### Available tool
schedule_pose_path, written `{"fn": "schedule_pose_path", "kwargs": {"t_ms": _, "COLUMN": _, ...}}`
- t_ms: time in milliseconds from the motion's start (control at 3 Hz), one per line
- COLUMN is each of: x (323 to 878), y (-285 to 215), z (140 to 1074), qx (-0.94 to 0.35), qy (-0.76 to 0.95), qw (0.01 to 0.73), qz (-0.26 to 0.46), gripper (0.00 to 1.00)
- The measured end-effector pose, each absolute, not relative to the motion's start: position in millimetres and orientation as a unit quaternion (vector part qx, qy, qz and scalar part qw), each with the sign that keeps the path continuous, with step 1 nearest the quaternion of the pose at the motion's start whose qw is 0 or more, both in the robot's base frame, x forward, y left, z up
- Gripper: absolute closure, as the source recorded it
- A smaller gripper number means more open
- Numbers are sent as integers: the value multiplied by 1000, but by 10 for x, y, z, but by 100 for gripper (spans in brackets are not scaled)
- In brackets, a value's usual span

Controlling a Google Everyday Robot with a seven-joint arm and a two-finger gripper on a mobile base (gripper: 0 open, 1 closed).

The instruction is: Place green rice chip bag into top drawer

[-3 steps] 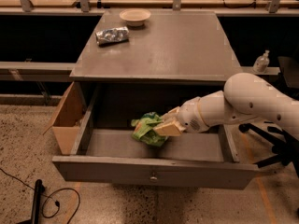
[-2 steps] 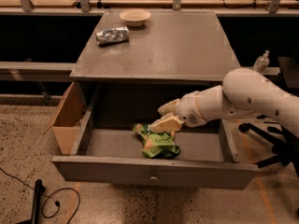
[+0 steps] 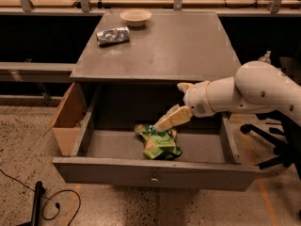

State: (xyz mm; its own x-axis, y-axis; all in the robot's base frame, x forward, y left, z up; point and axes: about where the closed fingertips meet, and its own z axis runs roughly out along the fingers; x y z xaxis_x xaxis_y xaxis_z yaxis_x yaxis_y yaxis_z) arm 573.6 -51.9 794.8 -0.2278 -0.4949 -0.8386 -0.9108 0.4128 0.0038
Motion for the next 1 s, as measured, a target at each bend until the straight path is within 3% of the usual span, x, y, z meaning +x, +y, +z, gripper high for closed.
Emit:
{"fn": "schedule_pose_path", "kwargs": {"t_ms": 333, "x": 5845, "y": -882, "z": 8403, "qx": -453, "qy": 726, "qw": 453, "qz": 249, "gripper": 16}}
{"fn": "schedule_pose_path", "kwargs": {"t_ms": 667, "x": 5954, "y": -1331, "z": 9065, "qx": -432, "qy": 701, "qw": 526, "qz": 212, "gripper": 21}}
{"fn": "schedule_pose_path", "kwargs": {"t_ms": 1000, "x": 5978, "y": -1426, "z": 9222, "qx": -428, "qy": 695, "qw": 541, "qz": 202, "gripper": 1}}
